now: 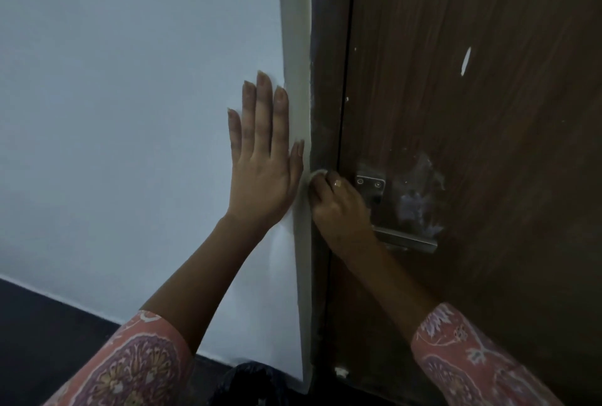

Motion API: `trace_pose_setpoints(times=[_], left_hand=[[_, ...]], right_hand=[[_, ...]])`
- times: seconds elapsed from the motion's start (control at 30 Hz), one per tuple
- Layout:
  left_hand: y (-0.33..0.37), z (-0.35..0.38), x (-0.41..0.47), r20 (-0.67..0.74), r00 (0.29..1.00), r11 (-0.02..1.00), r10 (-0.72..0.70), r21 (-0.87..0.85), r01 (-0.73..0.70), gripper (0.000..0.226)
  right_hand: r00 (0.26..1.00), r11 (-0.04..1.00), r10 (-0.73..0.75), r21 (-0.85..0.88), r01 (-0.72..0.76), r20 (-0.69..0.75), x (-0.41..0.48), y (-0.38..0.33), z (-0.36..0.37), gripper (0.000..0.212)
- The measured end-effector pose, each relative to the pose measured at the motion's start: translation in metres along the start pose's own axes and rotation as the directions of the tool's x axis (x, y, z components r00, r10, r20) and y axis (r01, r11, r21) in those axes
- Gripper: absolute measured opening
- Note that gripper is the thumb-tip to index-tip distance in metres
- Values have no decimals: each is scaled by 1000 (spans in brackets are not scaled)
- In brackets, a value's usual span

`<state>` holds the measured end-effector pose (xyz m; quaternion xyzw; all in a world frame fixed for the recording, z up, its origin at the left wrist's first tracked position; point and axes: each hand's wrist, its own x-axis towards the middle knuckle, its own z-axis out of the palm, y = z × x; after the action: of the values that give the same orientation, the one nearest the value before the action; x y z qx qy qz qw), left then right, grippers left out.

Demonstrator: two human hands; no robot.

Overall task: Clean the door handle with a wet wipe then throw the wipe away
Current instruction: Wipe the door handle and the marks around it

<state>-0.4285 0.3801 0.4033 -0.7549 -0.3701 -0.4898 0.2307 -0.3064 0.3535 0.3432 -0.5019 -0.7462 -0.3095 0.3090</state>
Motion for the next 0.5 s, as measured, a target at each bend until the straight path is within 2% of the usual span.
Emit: trace_pose_setpoints(times=[0.07,0.1,0.2,0.3,0.4,0.5], left_hand=[[0,0,1,3,1000,1000,-3,0,3,71],[0,0,1,2,1000,1000,-4,2,4,72],[0,1,0,-6,1000,1000,0,3,0,74],[0,1,1,-8,1000,1000,4,5,-4,75],[0,1,1,-1,1000,1000,-1,8,1,76],[-1,2,0,-1,1000,1000,0,21,0,74]], right_hand=[[994,999,39,29,-42,105,0,-3,-2,24],[992,996,73,37,-77,105,6,-3,-5,21],[983,982,183,51,-182,-29,35,3,-22,14],[951,958,277,107,-264,-135,49,6,-26,17],[990,992,127,9,-127,-66,26,1,-13,13],[994,995,43,-89,-35,96,2,-5,-5,4]])
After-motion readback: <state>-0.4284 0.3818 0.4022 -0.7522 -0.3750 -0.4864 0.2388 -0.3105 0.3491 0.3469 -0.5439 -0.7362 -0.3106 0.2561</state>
